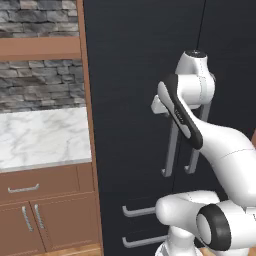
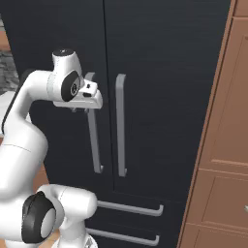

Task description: Open the fridge, remove the peach, carrot, and steak, and place them on any counter.

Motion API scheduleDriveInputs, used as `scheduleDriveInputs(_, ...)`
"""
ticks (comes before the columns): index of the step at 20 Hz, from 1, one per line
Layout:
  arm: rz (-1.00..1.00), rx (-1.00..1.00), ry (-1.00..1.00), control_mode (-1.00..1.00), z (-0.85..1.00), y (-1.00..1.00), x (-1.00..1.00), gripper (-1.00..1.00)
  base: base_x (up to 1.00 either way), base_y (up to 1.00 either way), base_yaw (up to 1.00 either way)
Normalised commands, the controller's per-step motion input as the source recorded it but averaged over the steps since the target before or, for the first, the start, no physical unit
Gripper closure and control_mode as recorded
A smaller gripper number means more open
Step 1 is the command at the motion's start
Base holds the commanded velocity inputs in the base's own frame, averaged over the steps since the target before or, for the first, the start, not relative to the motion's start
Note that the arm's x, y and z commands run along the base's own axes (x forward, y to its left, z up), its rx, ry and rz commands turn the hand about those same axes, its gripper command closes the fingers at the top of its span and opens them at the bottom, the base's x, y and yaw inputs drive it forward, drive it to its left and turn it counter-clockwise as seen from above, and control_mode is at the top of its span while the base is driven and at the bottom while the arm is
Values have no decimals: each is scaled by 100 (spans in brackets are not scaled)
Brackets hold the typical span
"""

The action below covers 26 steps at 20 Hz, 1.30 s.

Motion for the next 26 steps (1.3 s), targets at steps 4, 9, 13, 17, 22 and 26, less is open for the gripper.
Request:
scheduleDriveInputs(4, 0, 0, 0, 100, 0, 0, 0, -100, 0, -17, 0)
scheduleDriveInputs(9, 0, 0, 0, 100, 0, 0, 0, -100, -21, -59, 0)
scheduleDriveInputs(13, 0, 0, 0, 100, 0, 0, 0, -100, -58, -20, 0)
scheduleDriveInputs(17, 0, 0, 0, 100, 0, 0, 0, -100, -73, 7, 0)
scheduleDriveInputs(22, 0, 0, 0, 100, 0, 0, 0, -100, -12, 16, -1)
scheduleDriveInputs(26, 0, 0, 0, 100, 0, 0, 0, -100, 0, 12, -4)
